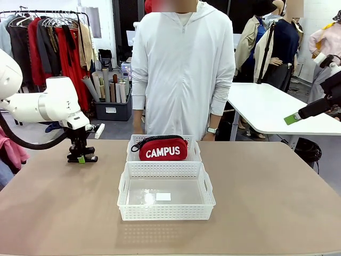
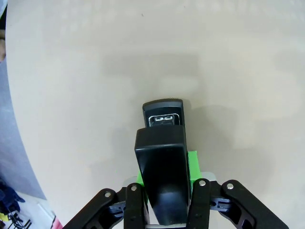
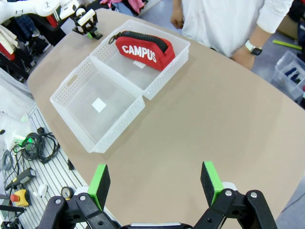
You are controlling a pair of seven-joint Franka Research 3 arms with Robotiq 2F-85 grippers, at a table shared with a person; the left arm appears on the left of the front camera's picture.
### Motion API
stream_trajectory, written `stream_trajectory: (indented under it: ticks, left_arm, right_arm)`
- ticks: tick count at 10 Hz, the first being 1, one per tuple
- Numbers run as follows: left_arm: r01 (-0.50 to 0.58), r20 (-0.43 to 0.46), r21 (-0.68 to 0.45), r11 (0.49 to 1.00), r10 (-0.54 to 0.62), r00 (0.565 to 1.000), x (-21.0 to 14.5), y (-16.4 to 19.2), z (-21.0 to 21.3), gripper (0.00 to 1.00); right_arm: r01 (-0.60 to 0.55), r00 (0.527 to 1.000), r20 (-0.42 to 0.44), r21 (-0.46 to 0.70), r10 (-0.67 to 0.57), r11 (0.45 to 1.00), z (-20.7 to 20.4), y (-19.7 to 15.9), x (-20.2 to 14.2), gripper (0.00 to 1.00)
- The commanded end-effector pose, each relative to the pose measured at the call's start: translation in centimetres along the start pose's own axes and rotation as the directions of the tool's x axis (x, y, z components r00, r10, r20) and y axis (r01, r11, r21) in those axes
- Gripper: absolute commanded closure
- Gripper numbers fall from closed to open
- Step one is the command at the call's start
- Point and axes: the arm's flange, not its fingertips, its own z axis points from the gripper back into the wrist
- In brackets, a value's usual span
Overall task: Distribute items into two baskets.
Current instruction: Pick up the Stapler that the person points to.
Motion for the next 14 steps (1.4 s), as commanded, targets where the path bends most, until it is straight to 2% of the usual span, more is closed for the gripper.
stream_trajectory:
  ticks: [1, 7, 9, 10, 11, 14]
  left_arm:
    - [0.0, -0.001, 0.001, 1.0, 0.0, 1.0, 0.0, 0.0, 0.0, 1.0]
    - [0.001, 0.001, 0.0, 1.0, -0.001, 1.0, 0.1, 0.0, 0.0, 1.0]
    - [-0.044, -0.012, 0.103, 0.994, 0.045, 0.999, -0.4, -1.3, 5.6, 1.0]
    - [-0.117, -0.004, 0.14, 0.983, 0.119, 0.993, -0.8, -1.7, 8.6, 1.0]
    - [-0.14, 0.016, 0.155, 0.978, 0.139, 0.99, -0.9, -2.8, 11.7, 1.0]
    - [-0.249, -0.021, 0.173, 0.953, 0.256, 0.966, -3.1, -7.0, 20.1, 1.0]
  right_arm:
    - [0.002, 1.0, 0.002, 0.0, -0.002, 1.0, 0.1, 0.0, 0.0, 0.0]
    - [0.002, 1.0, 0.002, 0.0, -0.002, 1.0, 0.1, 0.0, 0.0, 0.0]
    - [0.002, 1.0, 0.002, 0.0, -0.002, 1.0, 0.1, 0.0, 0.0, 0.0]
    - [0.002, 1.0, 0.002, 0.0, -0.002, 1.0, 0.1, 0.0, 0.0, 0.0]
    - [0.002, 1.0, 0.002, 0.0, -0.002, 1.0, 0.1, 0.0, 0.0, 0.0]
    - [0.002, 1.0, 0.002, 0.0, -0.002, 1.0, 0.1, 0.0, 0.0, 0.0]
